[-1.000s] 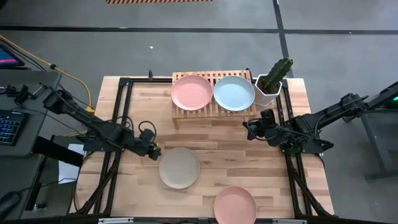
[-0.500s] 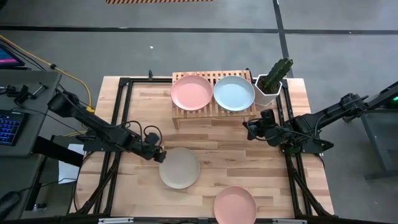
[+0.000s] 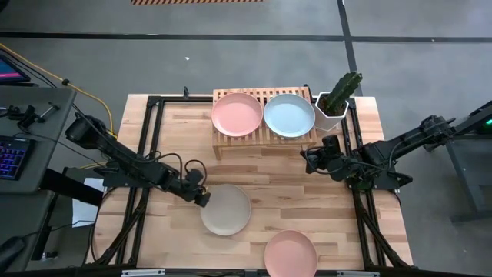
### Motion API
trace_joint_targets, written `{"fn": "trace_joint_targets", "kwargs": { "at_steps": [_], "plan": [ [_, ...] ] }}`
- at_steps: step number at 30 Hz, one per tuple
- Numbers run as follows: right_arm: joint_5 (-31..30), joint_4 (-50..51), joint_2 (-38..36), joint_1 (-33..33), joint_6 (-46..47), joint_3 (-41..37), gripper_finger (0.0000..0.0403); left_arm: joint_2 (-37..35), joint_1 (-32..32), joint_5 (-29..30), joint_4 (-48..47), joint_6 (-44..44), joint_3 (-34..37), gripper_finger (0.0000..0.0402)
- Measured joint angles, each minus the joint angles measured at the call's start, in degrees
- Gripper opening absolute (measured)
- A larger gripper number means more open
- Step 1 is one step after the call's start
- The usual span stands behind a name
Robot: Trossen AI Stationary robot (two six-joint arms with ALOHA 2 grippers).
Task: Place and stack plates onto a shelf
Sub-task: Stack the gray plate on top of the blue plate on the shelf
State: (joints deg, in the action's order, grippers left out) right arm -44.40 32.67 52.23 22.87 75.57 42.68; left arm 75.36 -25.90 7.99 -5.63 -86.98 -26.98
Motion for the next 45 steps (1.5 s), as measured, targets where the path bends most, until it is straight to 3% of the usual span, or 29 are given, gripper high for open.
{"fn": "trace_joint_targets", "kwargs": {
  "at_steps": [8, 13, 18, 21, 26, 29, 34, 40, 45],
  "plan": [
    [0.02, -0.99, 0.0, 0.0, 0.1, 0.0, 0.0, -0.39, 0.1, -1.66, 2.33, 5.01, 0.0, 0.001],
    [0.21, -5.14, 0.0, 0.0, 0.0, 0.0, 0.0, -2.56, 1.48, -1.93, 3.75, 7.64, 0.0, 0.0005],
    [5.97, -19.51, 0.69, 0.0, -10.39, 0.0, 0.0007, -7.54, 3.95, -1.86, 3.52, 10.08, 0.0, 0.0002],
    [8.8, -30.5, 2.78, 0.02, -15.39, 0.0, 0.0028, -10.21, 5.64, -1.18, 3.33, 11.12, 0.0, 0.0002],
    [13.31, -42.85, 8.63, 0.0, -18.86, 0.11, 0.0095, -11.55, 8.07, 0.25, 0.2, 14.08, -2.69, 0.0001],
    [15.58, -40.14, 12.46, 0.0, -17.57, 2.59, 0.0139, -11.52, 9.16, 0.94, -2.07, 16.29, -5.05, 0.0001],
    [17.53, -26.31, 18.49, -0.18, -15.69, 10.29, 0.0183, -10.54, 10.44, 4.97, -7.24, 18.67, -8.91, 0.0001],
    [17.88, -4.66, 27.2, -1.76, -12.86, 22.18, 0.0188, -6.49, 11.05, 6.66, -9.19, 20.15, -11.71, 0.0001],
    [18.01, 1.06, 33.47, -2.7, -13.02, 28.27, 0.0188, -2.48, 11.02, 6.71, -8.96, 21.13, -13.2, 0.0]
  ]
}}
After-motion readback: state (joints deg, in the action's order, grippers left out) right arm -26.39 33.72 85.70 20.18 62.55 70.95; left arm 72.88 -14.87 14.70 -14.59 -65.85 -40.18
